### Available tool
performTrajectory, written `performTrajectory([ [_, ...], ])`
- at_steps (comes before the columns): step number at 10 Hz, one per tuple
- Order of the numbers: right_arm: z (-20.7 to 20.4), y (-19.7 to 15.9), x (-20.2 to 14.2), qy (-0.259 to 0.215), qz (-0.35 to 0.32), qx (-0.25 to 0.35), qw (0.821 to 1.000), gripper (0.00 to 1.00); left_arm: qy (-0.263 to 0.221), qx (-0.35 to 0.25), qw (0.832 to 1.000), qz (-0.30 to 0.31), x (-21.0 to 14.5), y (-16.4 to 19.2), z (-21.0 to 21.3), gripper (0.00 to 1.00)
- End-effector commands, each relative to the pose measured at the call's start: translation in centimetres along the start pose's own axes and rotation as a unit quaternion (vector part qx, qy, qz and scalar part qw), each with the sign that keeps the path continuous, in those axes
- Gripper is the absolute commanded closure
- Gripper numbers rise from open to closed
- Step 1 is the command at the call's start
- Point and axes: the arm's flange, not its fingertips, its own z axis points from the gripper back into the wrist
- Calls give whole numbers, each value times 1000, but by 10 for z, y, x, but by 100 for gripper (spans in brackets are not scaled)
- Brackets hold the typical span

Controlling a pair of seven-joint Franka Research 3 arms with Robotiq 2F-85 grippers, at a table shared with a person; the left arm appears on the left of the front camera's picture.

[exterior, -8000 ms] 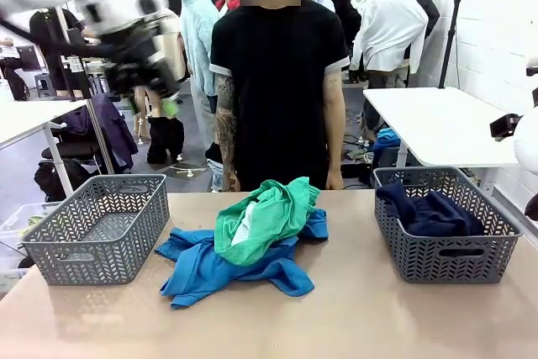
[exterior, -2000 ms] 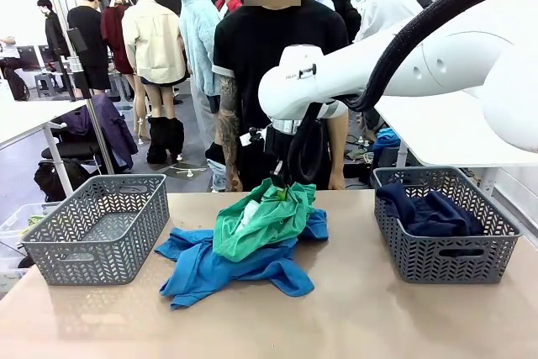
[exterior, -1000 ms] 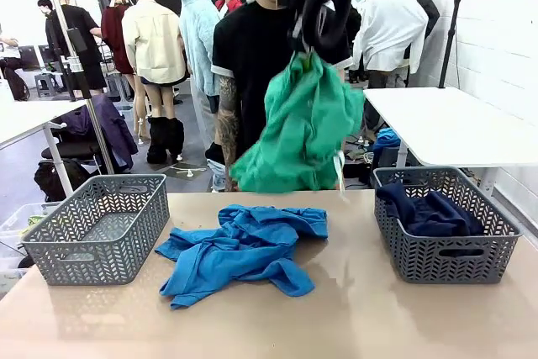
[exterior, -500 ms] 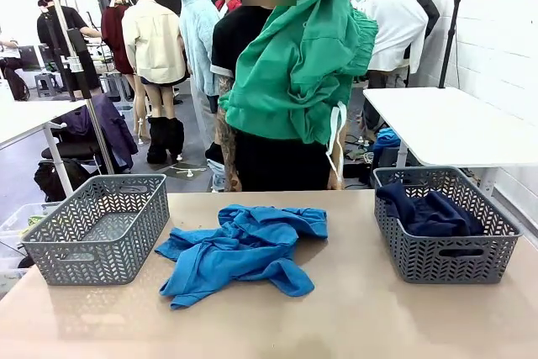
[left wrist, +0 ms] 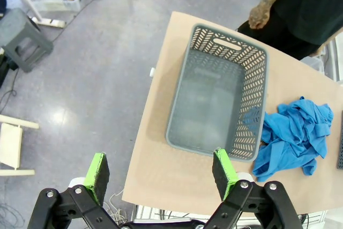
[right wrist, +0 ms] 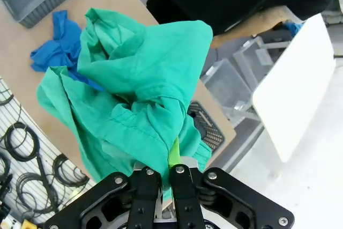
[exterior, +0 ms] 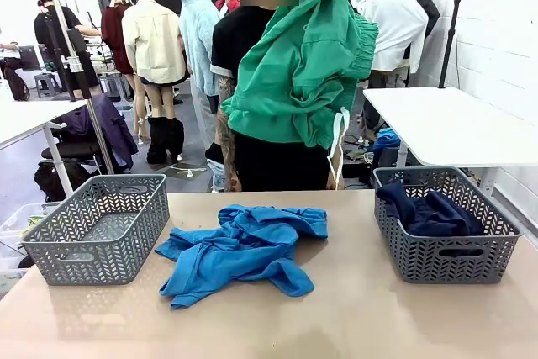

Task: Sort the tops and bottoms.
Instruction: Sort the clothes according to human instructions.

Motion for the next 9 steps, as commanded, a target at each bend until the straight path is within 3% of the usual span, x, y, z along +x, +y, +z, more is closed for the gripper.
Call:
performTrajectory([
  [1, 1, -2, -2, -11, 5, 0, 1000, 100, -1, -5, 1000, -1, 1, 1, 0, 0],
  [9, 1, -2, -2, -11, 5, 0, 1000, 100, -1, -5, 1000, -1, 1, 1, 0, 0],
])
